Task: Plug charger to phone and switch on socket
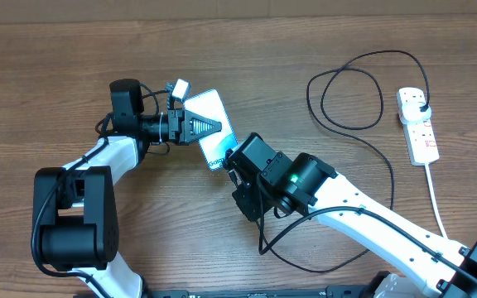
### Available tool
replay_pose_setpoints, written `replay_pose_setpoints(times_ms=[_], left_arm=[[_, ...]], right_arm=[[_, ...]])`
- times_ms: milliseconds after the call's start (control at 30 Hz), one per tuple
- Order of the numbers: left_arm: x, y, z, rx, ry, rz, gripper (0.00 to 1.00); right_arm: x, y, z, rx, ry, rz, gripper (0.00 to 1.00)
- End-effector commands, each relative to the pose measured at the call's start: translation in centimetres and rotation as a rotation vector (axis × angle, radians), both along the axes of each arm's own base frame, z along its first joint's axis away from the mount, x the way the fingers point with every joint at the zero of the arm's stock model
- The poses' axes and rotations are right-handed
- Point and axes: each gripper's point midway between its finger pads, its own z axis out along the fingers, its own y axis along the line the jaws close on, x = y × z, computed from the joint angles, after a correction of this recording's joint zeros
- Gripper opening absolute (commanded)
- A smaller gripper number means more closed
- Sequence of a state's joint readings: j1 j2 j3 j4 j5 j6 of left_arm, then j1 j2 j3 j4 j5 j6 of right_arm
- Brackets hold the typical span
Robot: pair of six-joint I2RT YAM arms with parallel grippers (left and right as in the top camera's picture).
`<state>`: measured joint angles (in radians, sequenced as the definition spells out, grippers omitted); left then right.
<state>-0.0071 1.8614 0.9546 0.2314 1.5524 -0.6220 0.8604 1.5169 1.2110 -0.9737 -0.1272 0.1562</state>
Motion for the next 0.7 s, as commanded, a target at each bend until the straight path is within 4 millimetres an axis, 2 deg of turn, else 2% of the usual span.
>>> replay_pose_setpoints(times_ms=[0,667], left_arm=[[-0.09,-0.31,0.74,-0.017,0.017,-0.03,0.04],[-0.52,-1.14,0.74,-0.017,0.031,-0.054,0.04]], right_arm=[[-0.13,0.52,0.25,0.017,-0.004,0.016,0.04],[0.2,0.79,0.4,0.031,-0.008,-0.015,0.04]])
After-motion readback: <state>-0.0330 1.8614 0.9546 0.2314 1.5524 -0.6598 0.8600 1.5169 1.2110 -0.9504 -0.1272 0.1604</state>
